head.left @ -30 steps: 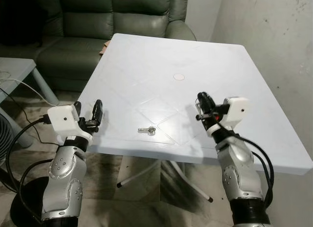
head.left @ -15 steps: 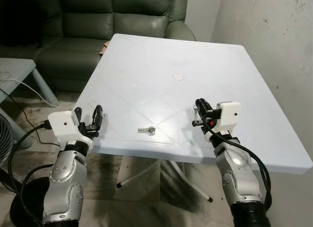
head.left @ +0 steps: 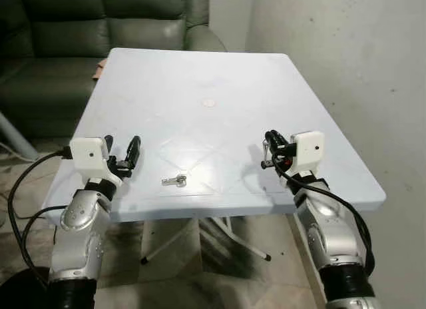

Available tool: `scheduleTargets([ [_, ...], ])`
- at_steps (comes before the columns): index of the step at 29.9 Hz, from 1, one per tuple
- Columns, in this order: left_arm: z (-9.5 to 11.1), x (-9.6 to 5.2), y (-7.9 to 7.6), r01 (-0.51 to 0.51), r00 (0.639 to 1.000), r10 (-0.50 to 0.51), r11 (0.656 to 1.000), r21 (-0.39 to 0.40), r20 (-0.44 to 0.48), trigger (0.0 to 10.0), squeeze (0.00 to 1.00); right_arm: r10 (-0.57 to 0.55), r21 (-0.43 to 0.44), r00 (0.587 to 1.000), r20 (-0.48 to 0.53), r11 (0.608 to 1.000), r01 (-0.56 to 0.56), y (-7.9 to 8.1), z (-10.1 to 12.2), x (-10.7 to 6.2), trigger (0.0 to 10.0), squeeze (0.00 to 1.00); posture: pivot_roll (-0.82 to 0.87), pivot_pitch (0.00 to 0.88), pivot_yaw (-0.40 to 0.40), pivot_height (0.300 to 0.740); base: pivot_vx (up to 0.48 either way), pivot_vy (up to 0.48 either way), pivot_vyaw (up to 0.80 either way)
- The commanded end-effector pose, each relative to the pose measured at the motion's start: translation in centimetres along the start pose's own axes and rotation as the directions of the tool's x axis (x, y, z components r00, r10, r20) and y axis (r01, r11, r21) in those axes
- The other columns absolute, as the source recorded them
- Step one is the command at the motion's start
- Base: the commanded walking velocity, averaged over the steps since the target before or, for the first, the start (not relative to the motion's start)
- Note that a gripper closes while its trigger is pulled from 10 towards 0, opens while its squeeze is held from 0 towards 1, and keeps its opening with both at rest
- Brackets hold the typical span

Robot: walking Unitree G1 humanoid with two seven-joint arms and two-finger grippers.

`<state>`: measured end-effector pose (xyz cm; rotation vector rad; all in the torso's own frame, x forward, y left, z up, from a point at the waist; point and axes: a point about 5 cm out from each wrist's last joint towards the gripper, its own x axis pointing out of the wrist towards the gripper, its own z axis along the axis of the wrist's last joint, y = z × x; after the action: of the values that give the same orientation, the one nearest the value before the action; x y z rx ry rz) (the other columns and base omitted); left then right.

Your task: Hang keys on a hook

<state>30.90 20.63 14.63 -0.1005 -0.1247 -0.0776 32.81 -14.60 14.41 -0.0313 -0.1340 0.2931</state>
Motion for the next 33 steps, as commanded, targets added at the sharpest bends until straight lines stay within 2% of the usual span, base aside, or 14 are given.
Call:
scheduleTargets([
  [1, 0.30, 0.20, 0.32, -0.029, 1.000, 0.029, 1.000, 0.003, 0.010, 10.0, 0.00, -0.014, -0.009, 1.000, 0.008, 1.000, 0.014, -0.38, 0.36, 0.29, 10.0, 0.00, -0.11, 0.002, -0.004, 0.740, 0.000, 0.000, -0.76],
  [6, 0.46, 0.31, 0.08, -0.046, 0.999, 0.047, 0.999, -0.020, 0.027, 10.0, 0.00, -0.028, -0.010, 1.000, 0.008, 1.000, 0.028, -0.47, 0.32, 0.33, 10.0, 0.00, -0.11, 0.001, -0.003, 0.740, 0.000, 0.000, -0.77],
  [10, 0.08, 0.32, -0.06, -0.060, 0.998, 0.061, 0.996, -0.065, 0.010, 10.0, 0.00, -0.032, -0.002, 0.999, 0.006, 0.999, 0.032, -0.17, 0.17, 0.44, 10.0, 0.00, -0.11, 0.001, -0.007, 0.740, 0.000, 0.000, -0.76],
  [13, -0.03, 0.32, -0.11, -0.066, 0.998, 0.067, 0.996, -0.067, 0.003, 10.0, 0.00, -0.033, 0.001, 0.999, 0.006, 0.999, 0.033, -0.12, 0.16, 0.48, 10.0, 0.00, -0.11, 0.001, -0.007, 0.740, 0.000, 0.000, -0.76],
  [15, -0.11, 0.41, -0.27, -0.069, 0.998, 0.069, 0.993, -0.092, 0.002, 10.0, 0.00, -0.034, 0.003, 0.999, 0.006, 0.999, 0.034, -0.05, 0.23, 0.60, 10.0, 0.00, -0.11, 0.000, -0.008, 0.740, 0.000, 0.476, -0.76],
  [19, -0.12, 0.42, -0.29, -0.070, 0.997, 0.071, 0.993, -0.095, 0.001, 10.0, 0.00, -0.035, 0.003, 0.999, 0.007, 0.999, 0.035, -0.04, 0.23, 0.62, 10.0, 0.00, -0.11, 0.000, -0.008, 0.740, 0.000, 0.476, -0.76],
  [23, -0.13, 0.51, -0.34, -0.108, 0.994, 0.108, 0.992, -0.064, -0.001, 10.0, 0.00, -0.050, 0.016, 0.999, 0.014, 0.999, 0.050, -0.04, 0.45, 0.81, 10.0, 0.00, -0.11, 0.000, -0.008, 0.740, 0.000, 0.000, -0.76],
  [33, -0.33, 0.60, -0.37, -0.136, 0.991, 0.136, 0.986, -0.093, -0.013, 10.0, 0.00, -0.055, 0.018, 0.998, 0.008, 0.998, 0.055, -0.01, 0.29, 0.72, 10.0, 0.00, -0.11, 0.000, -0.011, 0.740, 0.000, 0.000, -0.76],
])
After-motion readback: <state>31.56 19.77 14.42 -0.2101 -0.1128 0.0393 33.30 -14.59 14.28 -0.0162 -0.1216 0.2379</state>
